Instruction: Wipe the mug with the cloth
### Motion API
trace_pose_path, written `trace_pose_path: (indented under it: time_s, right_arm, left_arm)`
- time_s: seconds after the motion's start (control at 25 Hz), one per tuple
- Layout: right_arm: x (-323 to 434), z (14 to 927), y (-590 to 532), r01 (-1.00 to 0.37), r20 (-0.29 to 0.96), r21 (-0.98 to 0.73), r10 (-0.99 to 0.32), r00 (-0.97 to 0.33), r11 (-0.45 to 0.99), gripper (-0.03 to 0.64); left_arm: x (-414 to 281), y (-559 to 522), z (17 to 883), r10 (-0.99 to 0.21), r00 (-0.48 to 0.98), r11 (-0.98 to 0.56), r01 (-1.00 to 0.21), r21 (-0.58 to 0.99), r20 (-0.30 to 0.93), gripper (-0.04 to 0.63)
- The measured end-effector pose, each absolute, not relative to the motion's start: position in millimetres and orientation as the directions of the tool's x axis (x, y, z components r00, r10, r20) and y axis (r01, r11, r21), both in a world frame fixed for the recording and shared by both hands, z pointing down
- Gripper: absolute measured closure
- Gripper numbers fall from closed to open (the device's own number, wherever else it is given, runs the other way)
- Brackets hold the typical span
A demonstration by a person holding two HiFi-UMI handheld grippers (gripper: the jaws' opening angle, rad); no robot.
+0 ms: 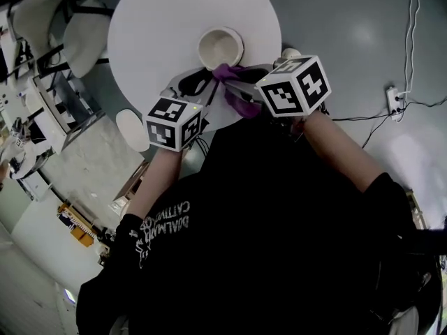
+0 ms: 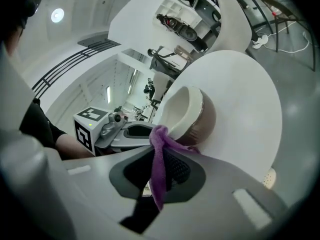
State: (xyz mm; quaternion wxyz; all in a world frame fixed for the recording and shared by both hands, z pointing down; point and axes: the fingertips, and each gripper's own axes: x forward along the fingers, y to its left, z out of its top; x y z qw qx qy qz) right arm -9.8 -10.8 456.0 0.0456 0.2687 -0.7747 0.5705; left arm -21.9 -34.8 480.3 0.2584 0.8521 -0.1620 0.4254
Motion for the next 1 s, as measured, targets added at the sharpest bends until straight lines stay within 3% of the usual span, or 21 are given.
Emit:
trace_pose_path:
  time_s: [0.64,1.0]
  right_arm:
    - [-1.8,463.0,-13.2,-0.39,0.345,-0.886,-0.207,-0.916,0.252,0.58]
    - [15.5,471.2,-9.9,-0.38,0.348,-0.893,-0.166,-0.923,0.239,0.578]
  left_arm:
    - [-18.3,-32.2,480.5,0.068,0.623,-0.84,-0.386,0.382,0.78,0.517]
    - [-18.1,-27.1,483.6,0.081,0.6,-0.85,-0.376,0.37,0.796,0.52]
